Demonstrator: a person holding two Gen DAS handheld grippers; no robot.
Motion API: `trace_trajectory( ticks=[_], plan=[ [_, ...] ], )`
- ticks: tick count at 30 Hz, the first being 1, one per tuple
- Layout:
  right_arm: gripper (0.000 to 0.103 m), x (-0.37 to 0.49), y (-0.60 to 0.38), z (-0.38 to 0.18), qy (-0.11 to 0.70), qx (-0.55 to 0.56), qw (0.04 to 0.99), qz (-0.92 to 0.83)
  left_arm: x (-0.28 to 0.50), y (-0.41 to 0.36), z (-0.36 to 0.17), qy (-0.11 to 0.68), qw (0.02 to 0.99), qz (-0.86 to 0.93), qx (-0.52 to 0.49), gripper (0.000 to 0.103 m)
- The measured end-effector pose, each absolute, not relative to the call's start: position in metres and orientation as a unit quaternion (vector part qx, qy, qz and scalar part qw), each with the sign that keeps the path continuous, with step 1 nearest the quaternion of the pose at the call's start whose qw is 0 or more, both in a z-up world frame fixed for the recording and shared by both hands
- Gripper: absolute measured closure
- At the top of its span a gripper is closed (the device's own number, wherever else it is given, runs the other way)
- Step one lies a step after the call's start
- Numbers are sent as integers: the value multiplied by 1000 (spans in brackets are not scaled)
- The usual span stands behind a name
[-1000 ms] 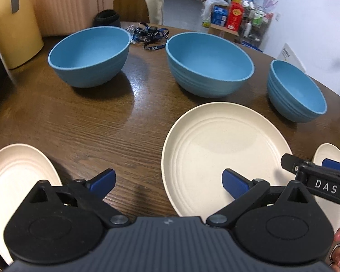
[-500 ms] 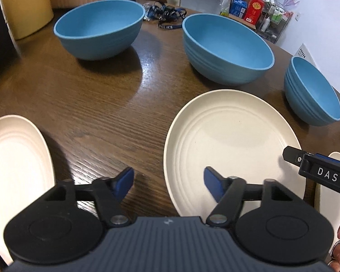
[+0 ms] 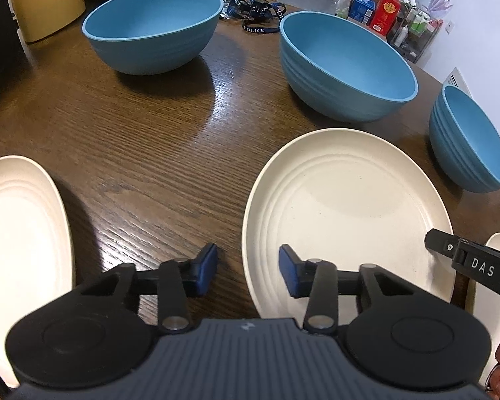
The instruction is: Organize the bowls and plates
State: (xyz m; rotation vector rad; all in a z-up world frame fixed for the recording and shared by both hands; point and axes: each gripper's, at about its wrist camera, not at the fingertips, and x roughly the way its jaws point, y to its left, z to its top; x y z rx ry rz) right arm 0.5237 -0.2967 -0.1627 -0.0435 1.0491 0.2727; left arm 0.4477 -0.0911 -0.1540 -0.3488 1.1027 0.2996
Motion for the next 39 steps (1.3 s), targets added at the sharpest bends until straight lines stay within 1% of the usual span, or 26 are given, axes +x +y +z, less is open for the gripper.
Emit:
trace_trajectory(
  ticks=[3,4,25,39],
  plan=[
    [82,524,-296,-165,506,-16,850,145,449,-93,-154,518,828,132,-167,76],
    [84,524,-294,-165,505,-16,850,148,449,-94,-154,517,829,125,-169,81],
    [85,517,-293,-164,489,-27,860,144,447,-102,-154,507,838,131,-151,81],
    [87,512,-299,-163,479,-13,865,147,444,-105,-152,500,844,132,-144,81]
  ],
)
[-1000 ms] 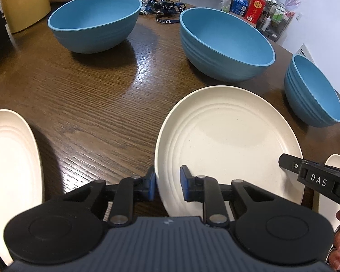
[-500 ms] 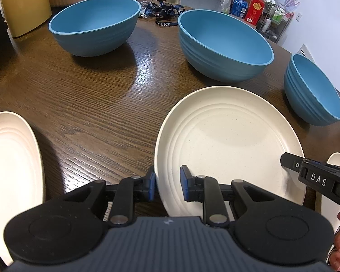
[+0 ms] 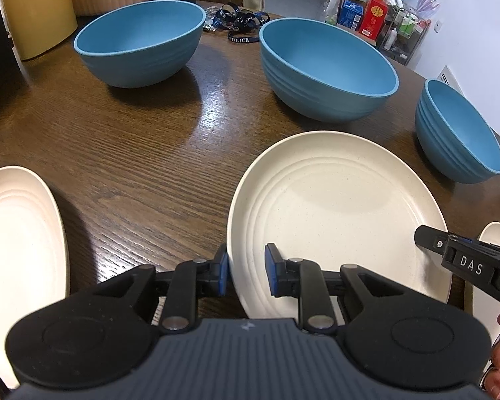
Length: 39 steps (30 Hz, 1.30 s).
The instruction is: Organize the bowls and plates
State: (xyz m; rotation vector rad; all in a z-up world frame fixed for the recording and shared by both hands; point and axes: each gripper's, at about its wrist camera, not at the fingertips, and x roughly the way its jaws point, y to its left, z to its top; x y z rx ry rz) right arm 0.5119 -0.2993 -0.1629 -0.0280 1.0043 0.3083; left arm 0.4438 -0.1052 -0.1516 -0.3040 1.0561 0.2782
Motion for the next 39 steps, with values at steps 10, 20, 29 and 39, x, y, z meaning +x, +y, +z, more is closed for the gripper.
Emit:
trace_trajectory(
  ticks=[10,20,29,39],
  plan=[
    [90,506,-301,-158,471,-4,870,146,437,-104,-148,492,849,129,-144,81],
    [92,493,-303,-153,459,3,877,144,425,-104,-142,481,856,126,-138,81],
    [92,477,-302,-145,445,7,883,147,410,-101,-135,472,862,123,-137,81],
    [92,456,-299,-134,432,15,889,148,390,-96,-123,459,870,118,-135,81]
  ],
)
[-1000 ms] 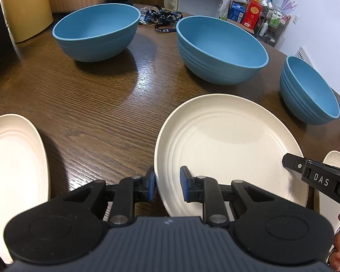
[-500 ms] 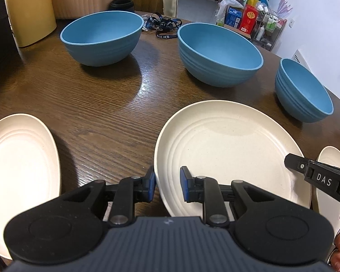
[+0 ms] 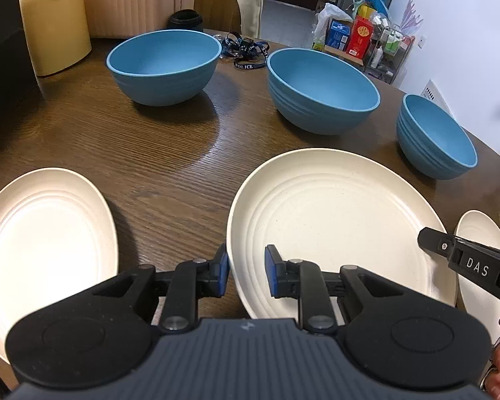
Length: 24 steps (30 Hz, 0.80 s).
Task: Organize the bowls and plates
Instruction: 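Carry the left tool's plate over another cream plate while the right tool holds its plate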
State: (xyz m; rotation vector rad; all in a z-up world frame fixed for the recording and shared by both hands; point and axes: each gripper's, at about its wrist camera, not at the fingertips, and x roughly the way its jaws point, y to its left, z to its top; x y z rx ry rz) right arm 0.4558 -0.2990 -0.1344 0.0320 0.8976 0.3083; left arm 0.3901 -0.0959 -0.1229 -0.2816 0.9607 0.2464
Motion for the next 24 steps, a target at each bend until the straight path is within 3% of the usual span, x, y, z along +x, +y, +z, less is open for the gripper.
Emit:
trace_trajectory(
  ticks=[24],
  plan=[
    [92,411,-263,-114,404,22,900,162,349,-53,-99,436,882,113,-137,81]
  ],
)
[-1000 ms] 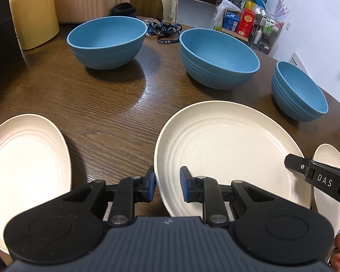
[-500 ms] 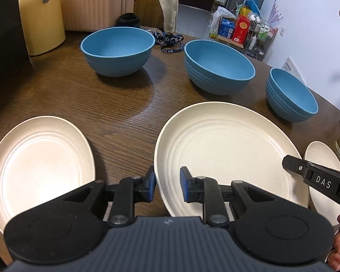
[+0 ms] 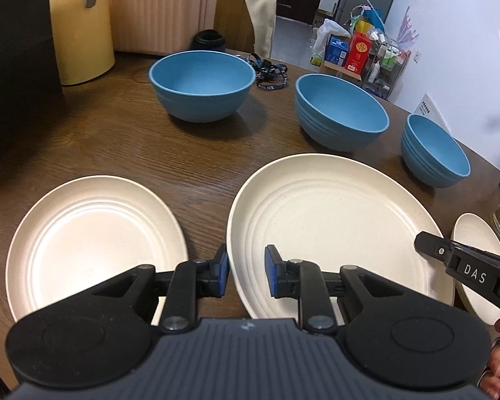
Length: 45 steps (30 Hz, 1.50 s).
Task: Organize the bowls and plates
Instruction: 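Carry the left tool's plate over another cream plate while the right tool holds its plate, then lower the left tool's plate onto the cream plate while the right tool holds its plate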
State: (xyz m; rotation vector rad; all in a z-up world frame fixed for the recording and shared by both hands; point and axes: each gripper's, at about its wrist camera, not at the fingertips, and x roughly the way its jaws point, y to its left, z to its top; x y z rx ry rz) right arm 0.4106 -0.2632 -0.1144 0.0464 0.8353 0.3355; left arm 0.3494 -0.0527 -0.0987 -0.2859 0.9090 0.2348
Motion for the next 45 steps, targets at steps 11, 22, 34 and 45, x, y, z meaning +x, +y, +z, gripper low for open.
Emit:
trace_trajectory(
  ticks=[11,22,34,45],
  plan=[
    [92,398,-233,-106,396,18,901,175,328,-21,-92,427,884,123,-147,81],
    [92,385,-197,-104,393,11,899,192,311,17,-88,420,883,140,-157,81],
    [92,374,-150,-104,396,2,893,214,292,61,-87,416,879,164,-166,81],
    [92,360,-104,-110,403,-13,886,231,272,102,-90,417,873,182,-173,81]
  ],
)
